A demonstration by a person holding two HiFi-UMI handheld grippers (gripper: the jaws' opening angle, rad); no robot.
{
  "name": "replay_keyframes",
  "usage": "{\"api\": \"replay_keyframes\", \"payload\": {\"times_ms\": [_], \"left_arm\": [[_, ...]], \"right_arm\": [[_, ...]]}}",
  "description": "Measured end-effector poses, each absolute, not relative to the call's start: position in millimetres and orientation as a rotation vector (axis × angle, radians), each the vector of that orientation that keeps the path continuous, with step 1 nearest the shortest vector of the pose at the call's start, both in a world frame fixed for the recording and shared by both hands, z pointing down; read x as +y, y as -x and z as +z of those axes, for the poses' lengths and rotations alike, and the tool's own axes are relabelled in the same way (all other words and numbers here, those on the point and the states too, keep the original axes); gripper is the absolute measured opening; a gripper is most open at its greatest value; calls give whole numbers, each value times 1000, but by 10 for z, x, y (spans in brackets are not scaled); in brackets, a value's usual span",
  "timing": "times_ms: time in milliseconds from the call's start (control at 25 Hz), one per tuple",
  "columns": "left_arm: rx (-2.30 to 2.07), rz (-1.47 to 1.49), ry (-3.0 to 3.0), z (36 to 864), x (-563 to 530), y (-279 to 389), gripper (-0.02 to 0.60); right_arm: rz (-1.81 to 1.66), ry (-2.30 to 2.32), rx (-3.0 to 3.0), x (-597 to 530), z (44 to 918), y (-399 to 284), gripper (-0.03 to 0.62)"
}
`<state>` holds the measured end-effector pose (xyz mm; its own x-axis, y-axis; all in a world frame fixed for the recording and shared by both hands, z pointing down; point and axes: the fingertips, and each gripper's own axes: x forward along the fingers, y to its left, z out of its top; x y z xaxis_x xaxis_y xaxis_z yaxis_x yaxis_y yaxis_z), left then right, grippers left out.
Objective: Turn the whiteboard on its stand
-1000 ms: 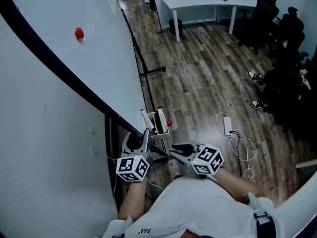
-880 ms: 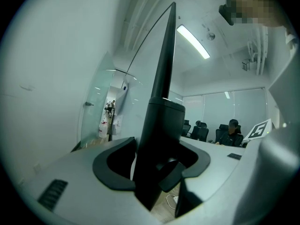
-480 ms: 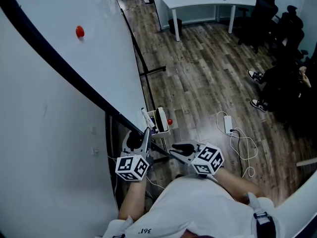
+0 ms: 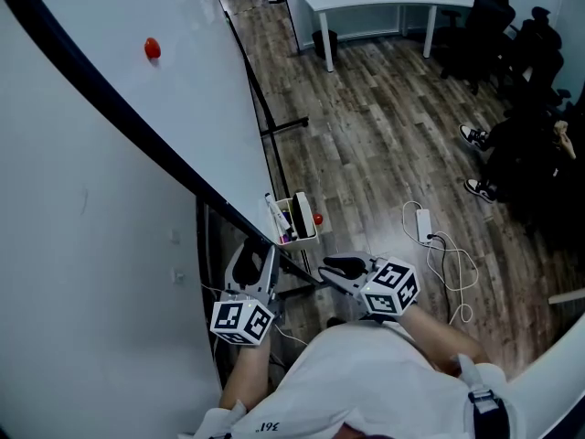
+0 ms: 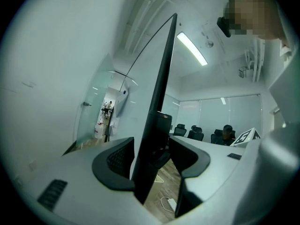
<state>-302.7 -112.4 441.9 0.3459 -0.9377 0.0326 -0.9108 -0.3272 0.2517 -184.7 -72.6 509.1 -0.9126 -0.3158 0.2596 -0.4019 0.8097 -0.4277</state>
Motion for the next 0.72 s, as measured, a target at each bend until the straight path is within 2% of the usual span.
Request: {"api": "replay_keyframes", "payload": {"times_ms": [240, 480, 720], "left_arm": [[-1628, -251, -2382, 4395, -938, 3107, 221], [-1571, -297, -2381, 4433, -812, 3106, 125], [-1586, -311, -2359, 4454, -754, 3125, 74]], "right_arm": [[717, -603, -2812, -835, 5079, 1841, 97], [716, -635, -2793, -897, 5094, 1800, 97], [707, -667, -2803, -981, 5084, 1695, 97]]}}
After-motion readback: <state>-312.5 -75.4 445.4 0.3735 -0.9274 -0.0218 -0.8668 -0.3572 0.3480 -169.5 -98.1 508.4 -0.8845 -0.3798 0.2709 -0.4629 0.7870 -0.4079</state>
